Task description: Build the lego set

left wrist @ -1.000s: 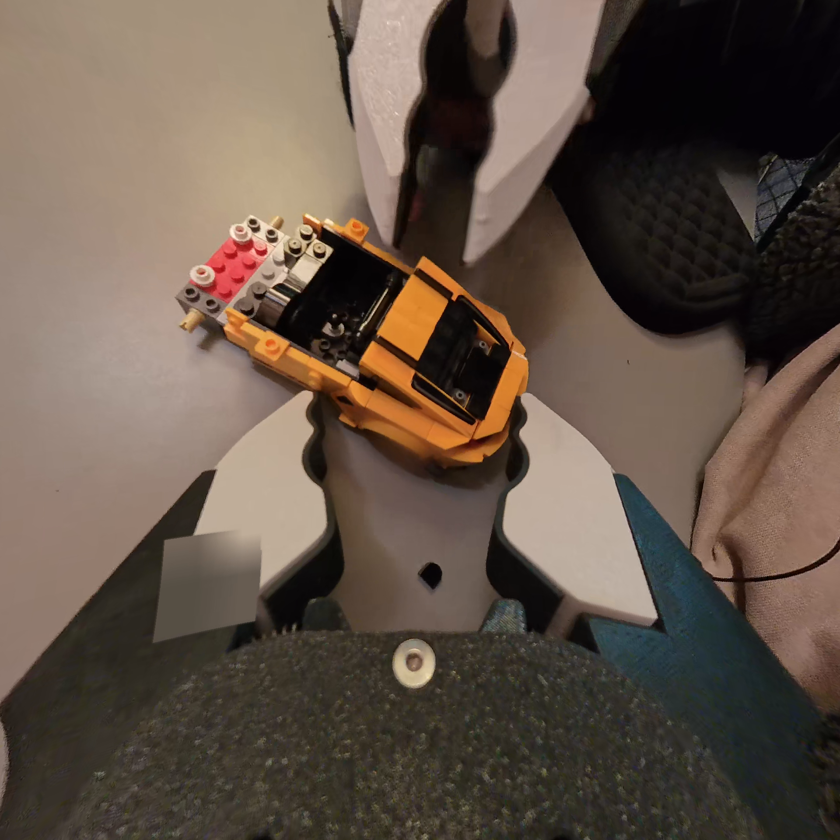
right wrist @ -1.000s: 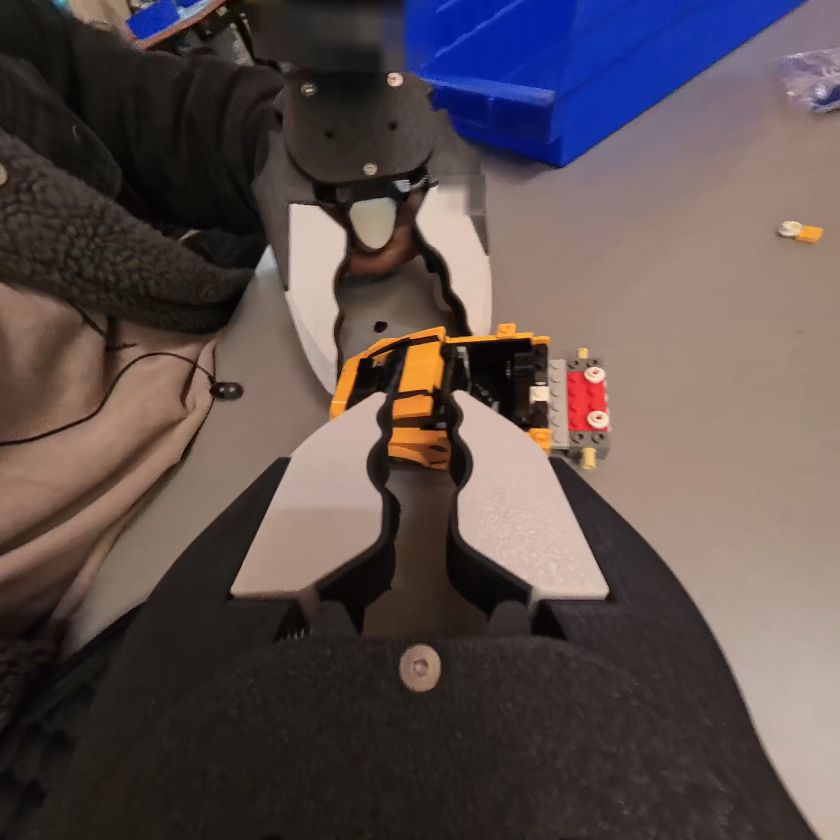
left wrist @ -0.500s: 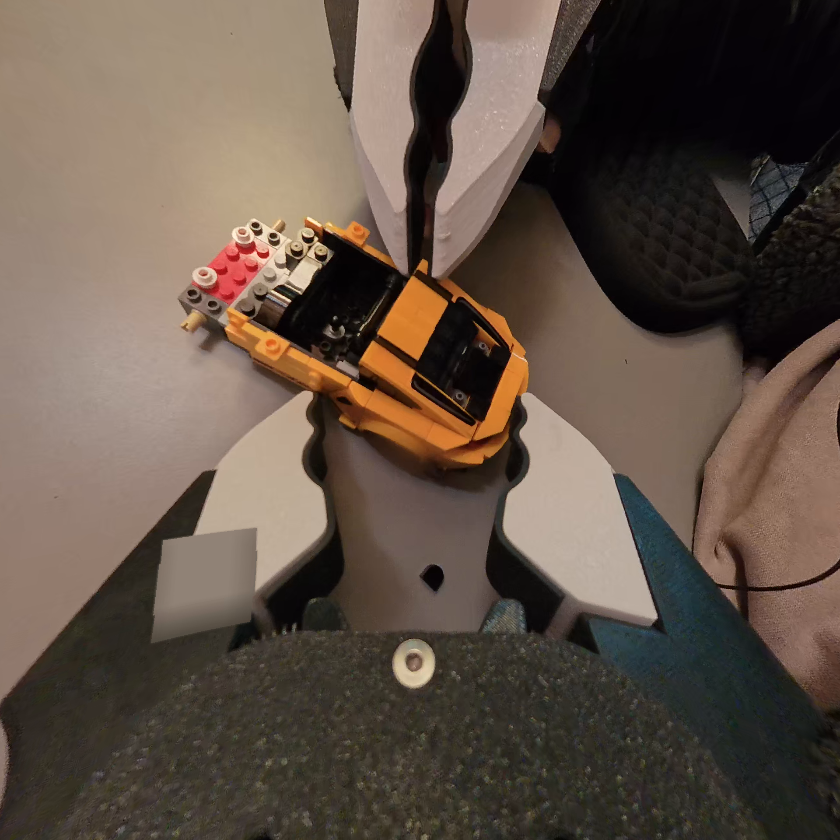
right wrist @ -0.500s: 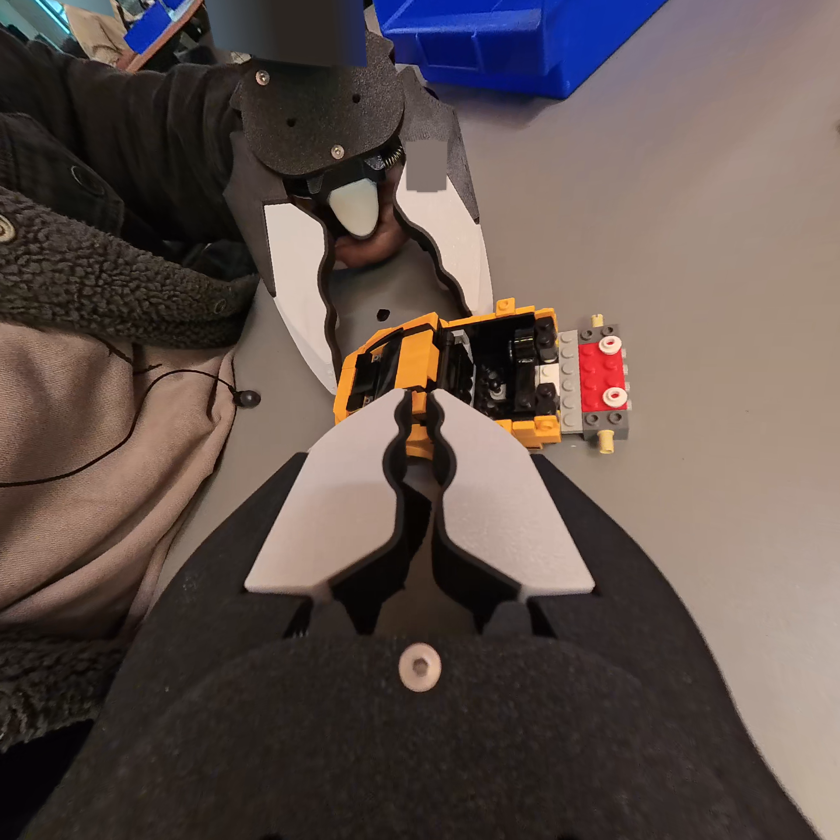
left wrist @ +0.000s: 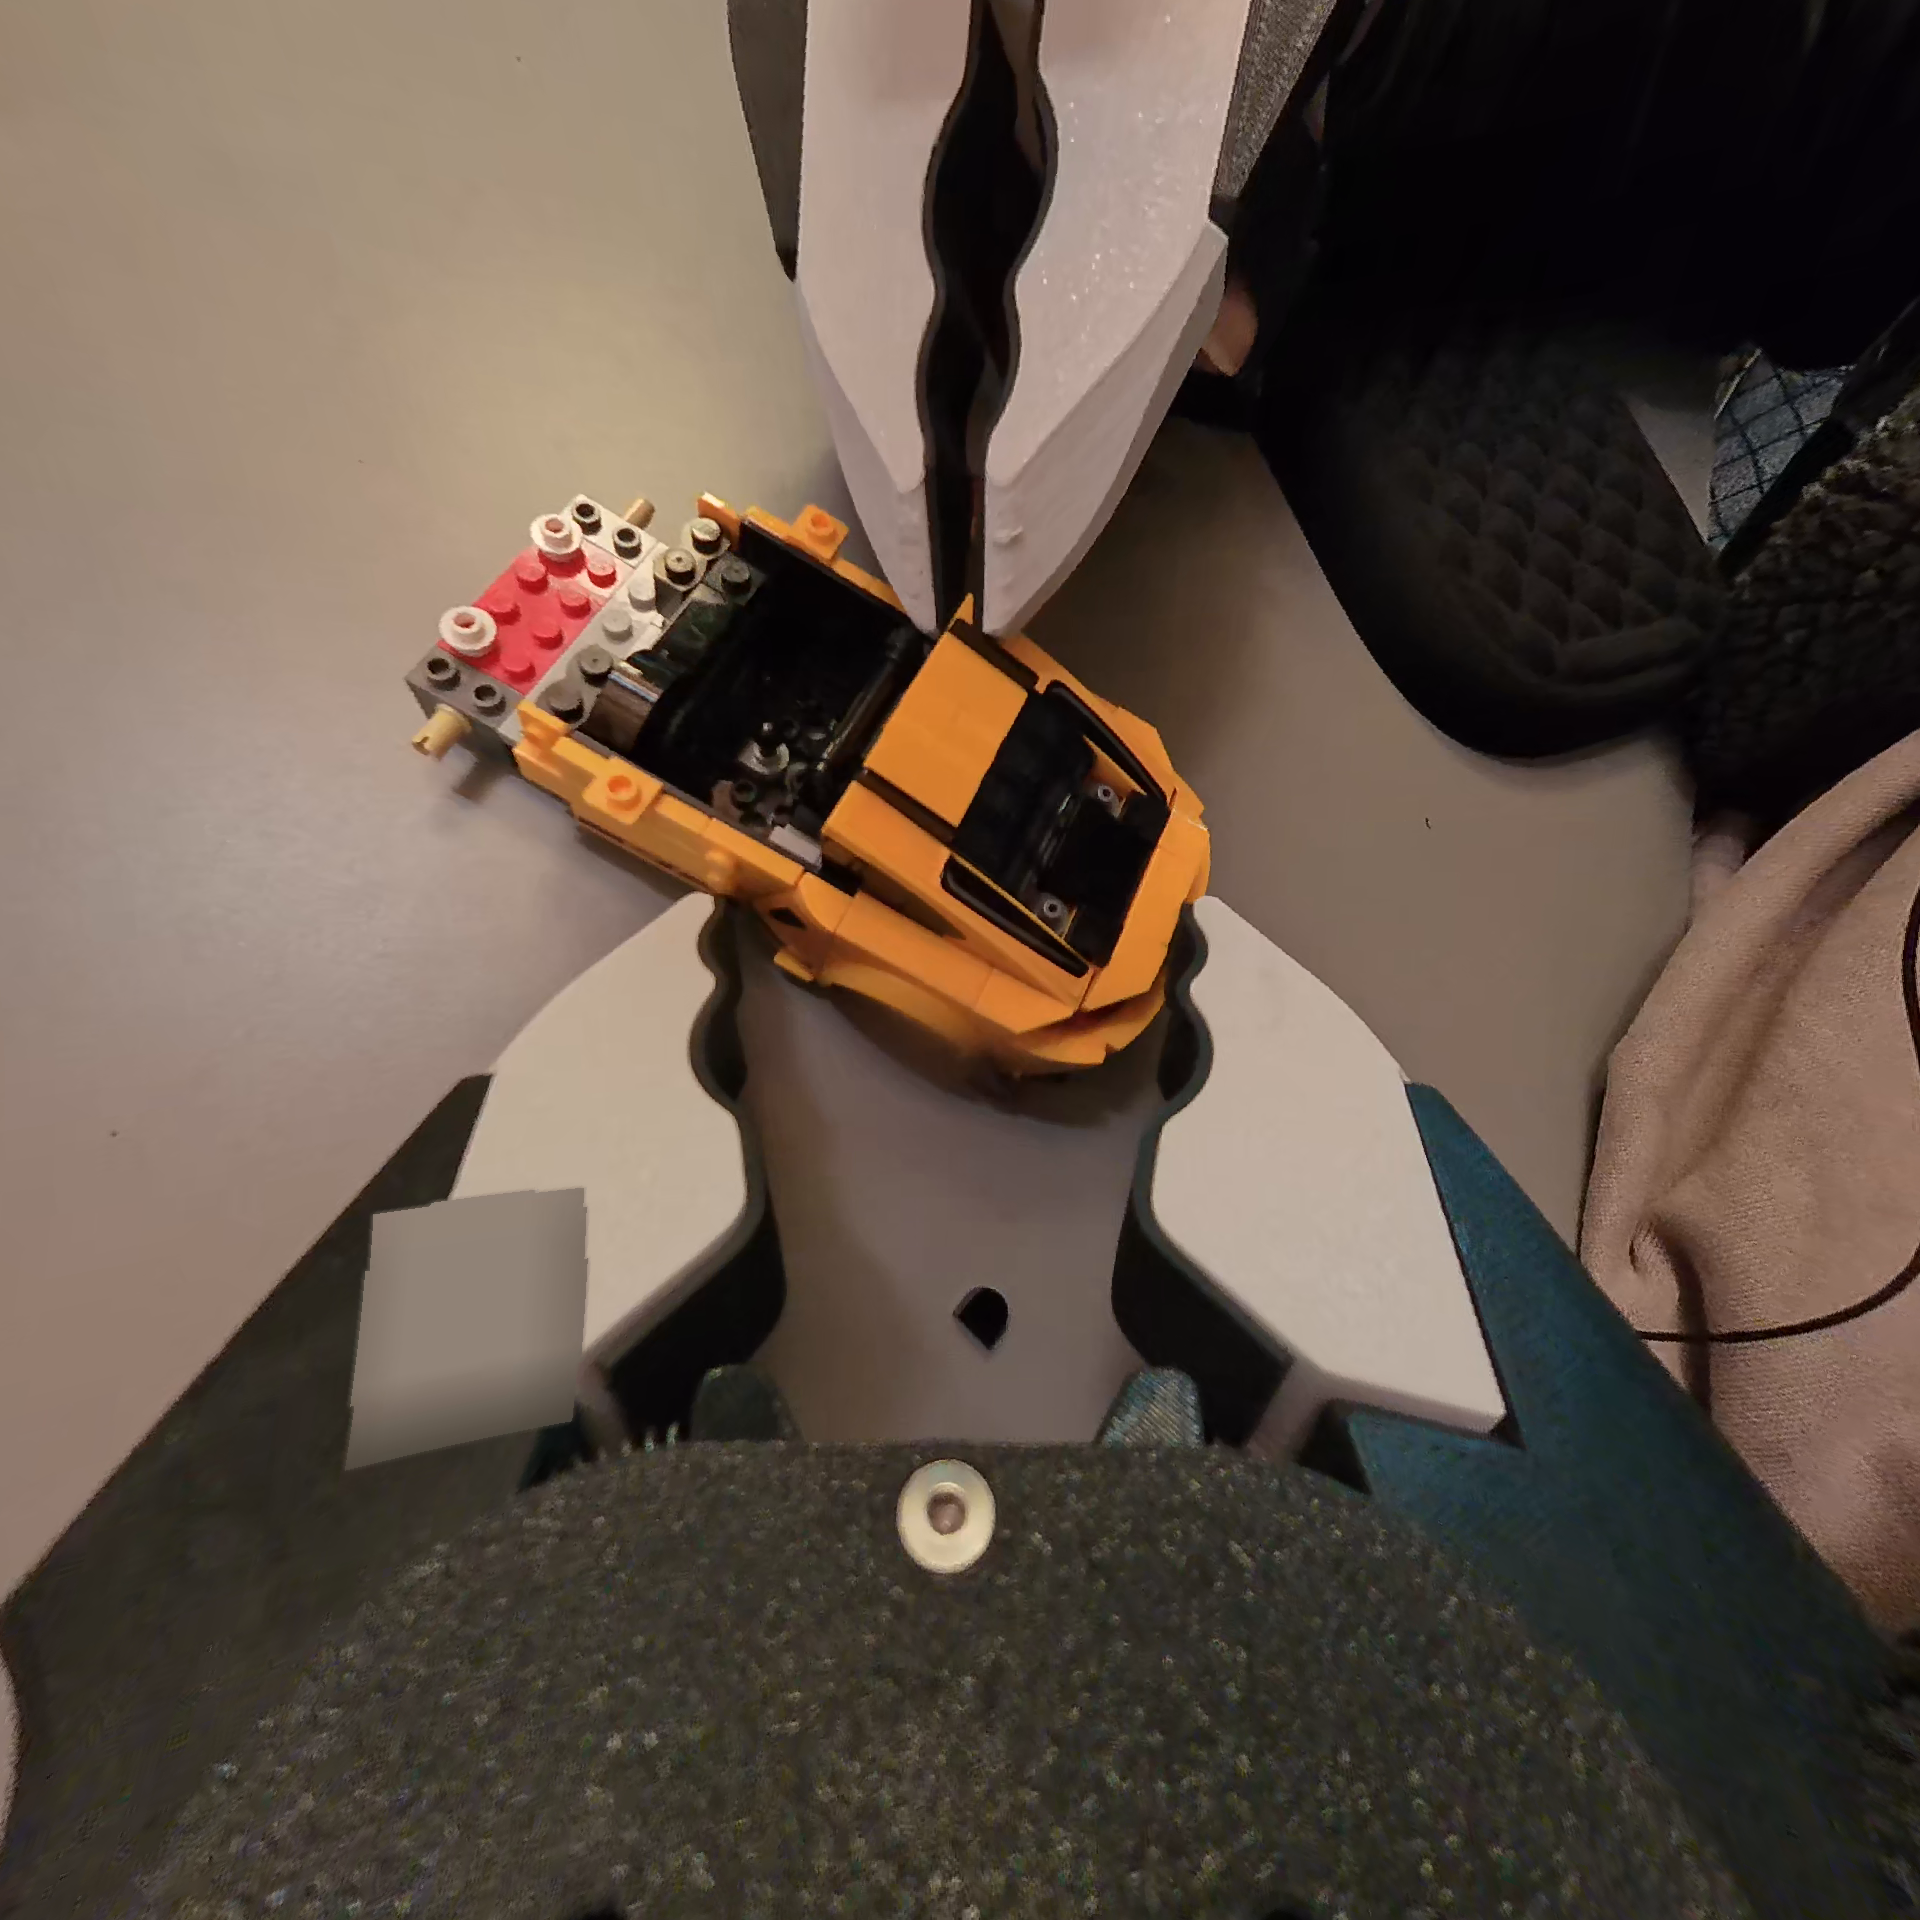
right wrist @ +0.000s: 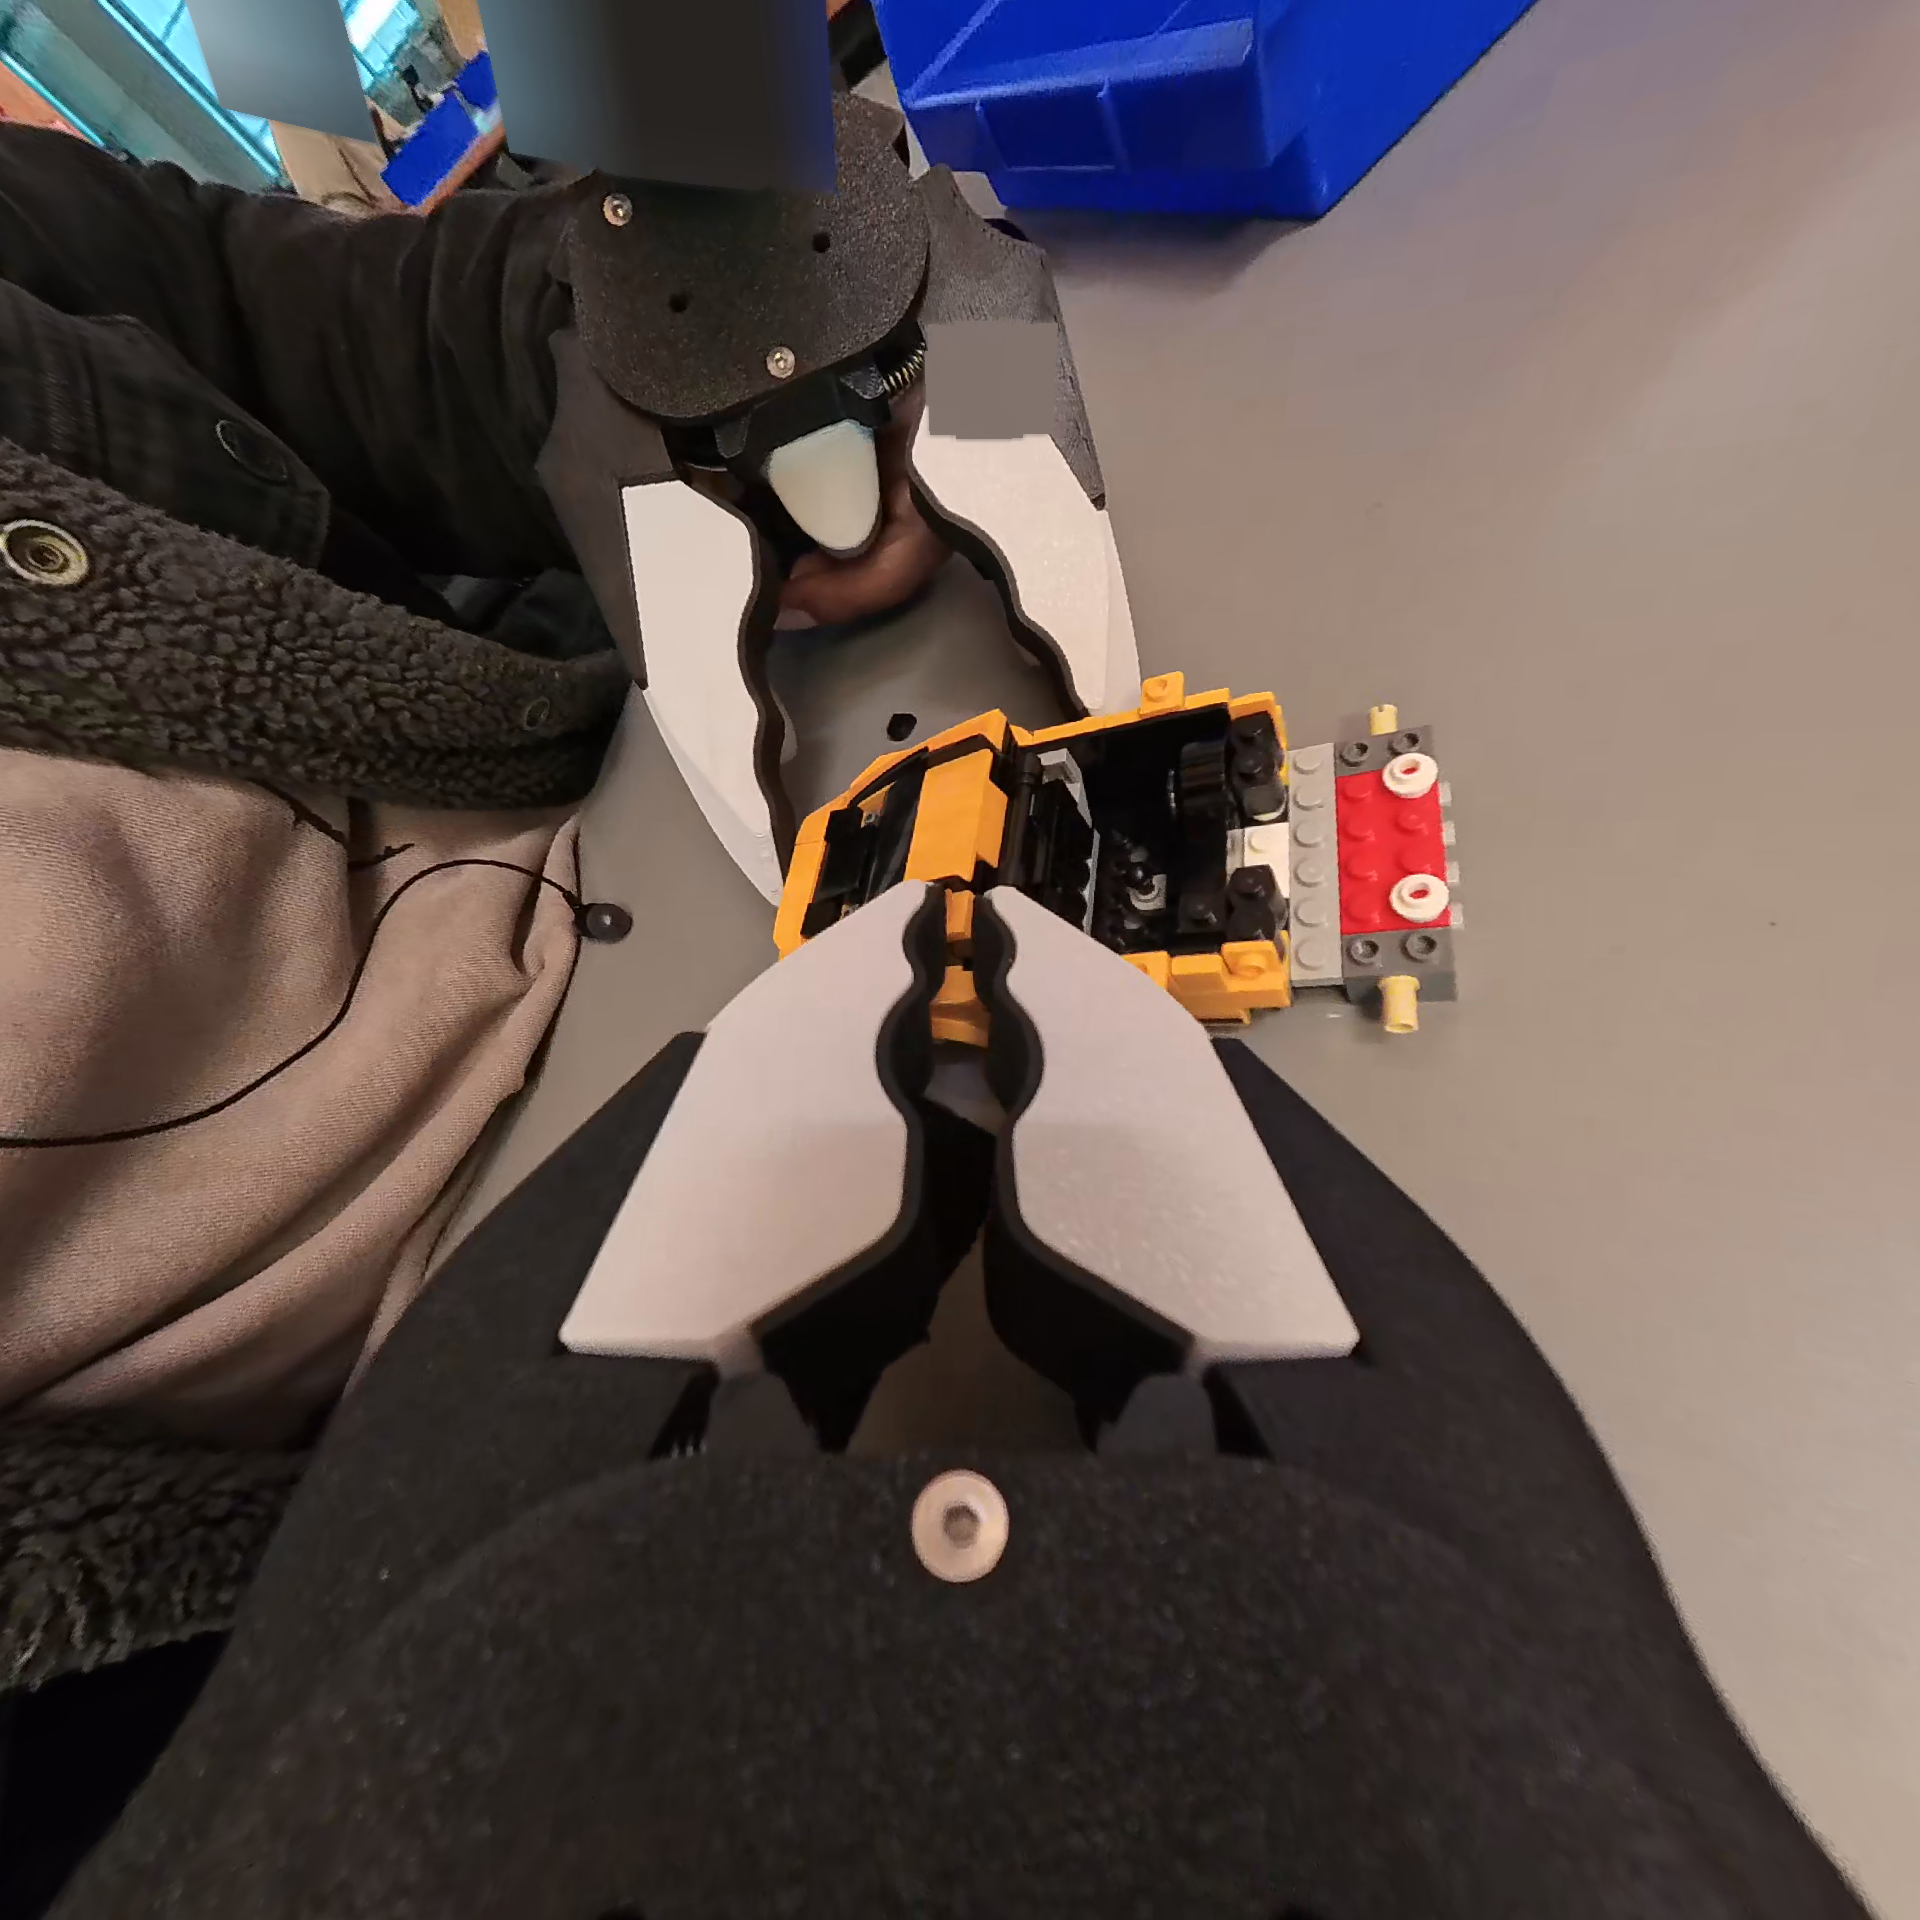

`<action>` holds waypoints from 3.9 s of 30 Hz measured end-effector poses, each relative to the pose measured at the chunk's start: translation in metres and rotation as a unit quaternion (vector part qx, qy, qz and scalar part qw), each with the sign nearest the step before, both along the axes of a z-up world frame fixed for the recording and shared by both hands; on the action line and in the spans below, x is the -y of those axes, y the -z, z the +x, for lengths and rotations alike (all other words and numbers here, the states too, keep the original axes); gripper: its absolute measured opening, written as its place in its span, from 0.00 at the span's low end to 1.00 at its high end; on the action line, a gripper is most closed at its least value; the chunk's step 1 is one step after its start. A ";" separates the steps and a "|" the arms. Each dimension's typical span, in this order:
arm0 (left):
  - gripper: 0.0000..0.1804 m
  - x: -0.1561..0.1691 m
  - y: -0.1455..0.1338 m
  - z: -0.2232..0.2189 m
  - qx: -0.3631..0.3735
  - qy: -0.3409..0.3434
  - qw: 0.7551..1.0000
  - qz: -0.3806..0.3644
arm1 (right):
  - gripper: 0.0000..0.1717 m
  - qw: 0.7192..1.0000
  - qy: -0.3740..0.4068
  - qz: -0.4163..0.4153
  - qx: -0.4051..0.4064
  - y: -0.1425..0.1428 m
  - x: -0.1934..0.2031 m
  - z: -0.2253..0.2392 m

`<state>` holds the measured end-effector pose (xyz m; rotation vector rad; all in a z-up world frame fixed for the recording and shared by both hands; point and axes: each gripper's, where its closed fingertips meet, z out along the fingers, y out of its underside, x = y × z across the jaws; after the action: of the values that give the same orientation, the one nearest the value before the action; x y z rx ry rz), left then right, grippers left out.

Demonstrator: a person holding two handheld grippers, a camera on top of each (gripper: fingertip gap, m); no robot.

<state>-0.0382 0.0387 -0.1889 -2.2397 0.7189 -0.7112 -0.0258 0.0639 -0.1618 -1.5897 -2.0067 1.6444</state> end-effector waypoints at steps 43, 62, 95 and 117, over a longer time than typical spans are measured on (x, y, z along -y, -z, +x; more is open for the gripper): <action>0.32 0.001 -0.019 -0.048 -0.065 0.000 0.995 0.078 | 0.37 0.962 -0.041 0.259 -0.078 -0.020 -0.054 -0.010; 0.29 0.043 -0.029 -0.075 -0.059 0.013 0.991 0.121 | 0.47 0.896 -0.149 0.397 0.134 0.040 -0.022 -0.014; 0.23 0.040 -0.006 -0.061 -0.129 0.105 0.982 0.089 | 0.38 0.938 0.151 0.313 0.014 0.002 -0.007 0.009; 0.04 0.061 0.010 -0.042 -0.151 0.173 0.973 0.021 | 0.24 0.949 0.109 0.285 -0.075 -0.002 0.051 0.008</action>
<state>-0.0803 -0.0223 -0.1991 -2.2311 1.2834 -0.5111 -0.0181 0.0132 -0.1594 -1.3577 -1.9037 0.9501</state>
